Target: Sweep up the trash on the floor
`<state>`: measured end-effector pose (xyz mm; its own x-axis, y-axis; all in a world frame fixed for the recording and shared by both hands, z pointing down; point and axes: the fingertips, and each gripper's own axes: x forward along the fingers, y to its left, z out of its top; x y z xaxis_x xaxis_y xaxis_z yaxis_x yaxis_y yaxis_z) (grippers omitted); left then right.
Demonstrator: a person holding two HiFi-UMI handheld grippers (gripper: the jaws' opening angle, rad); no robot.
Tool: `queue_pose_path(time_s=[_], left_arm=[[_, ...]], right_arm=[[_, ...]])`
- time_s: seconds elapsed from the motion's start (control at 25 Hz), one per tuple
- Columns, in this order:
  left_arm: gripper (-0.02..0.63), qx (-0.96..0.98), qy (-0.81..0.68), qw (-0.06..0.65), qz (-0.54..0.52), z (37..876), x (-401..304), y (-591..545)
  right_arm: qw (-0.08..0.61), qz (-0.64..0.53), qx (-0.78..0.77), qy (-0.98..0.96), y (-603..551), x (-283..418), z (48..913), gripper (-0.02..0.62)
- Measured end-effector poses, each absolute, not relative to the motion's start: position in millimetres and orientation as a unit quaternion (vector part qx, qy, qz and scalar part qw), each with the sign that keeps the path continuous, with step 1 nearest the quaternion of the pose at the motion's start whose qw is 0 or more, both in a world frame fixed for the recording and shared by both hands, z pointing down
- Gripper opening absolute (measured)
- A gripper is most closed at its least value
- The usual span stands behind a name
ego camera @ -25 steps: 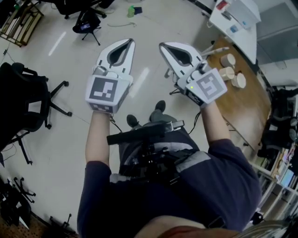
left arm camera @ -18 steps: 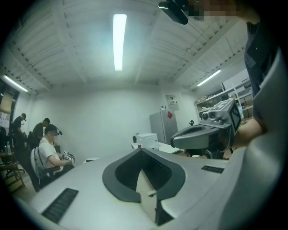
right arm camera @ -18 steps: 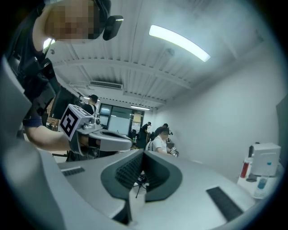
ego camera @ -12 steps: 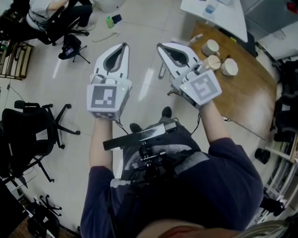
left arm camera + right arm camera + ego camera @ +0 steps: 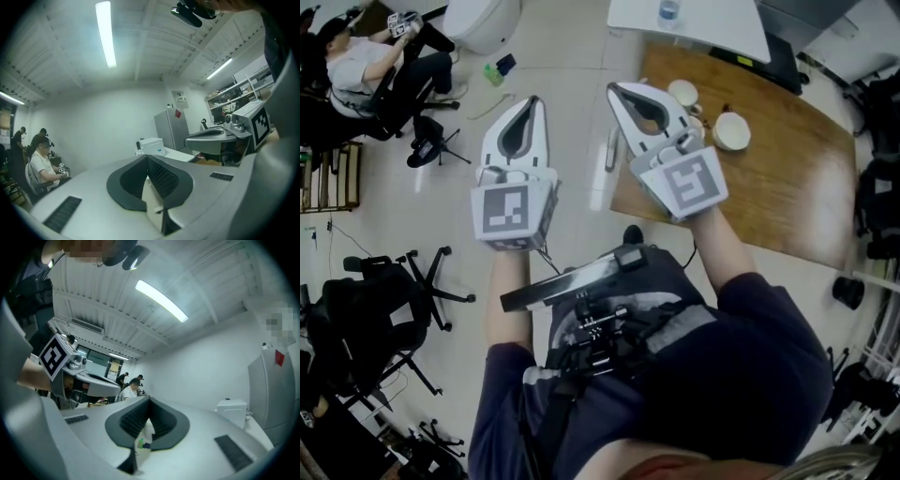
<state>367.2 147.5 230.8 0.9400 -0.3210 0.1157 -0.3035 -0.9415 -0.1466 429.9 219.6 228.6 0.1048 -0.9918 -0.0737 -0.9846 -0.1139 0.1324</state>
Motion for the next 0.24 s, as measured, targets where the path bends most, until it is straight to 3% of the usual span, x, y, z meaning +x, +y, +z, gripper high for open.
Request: queue_pose_path(time_s=[0.24], left_arm=[[0.000, -0.985, 0.140, 0.075, -0.071, 224.6, 406.8, 174.6]], right_arm=[[0.017, -0.071, 0.762, -0.644, 248.5, 474.5, 224.9, 0.008]])
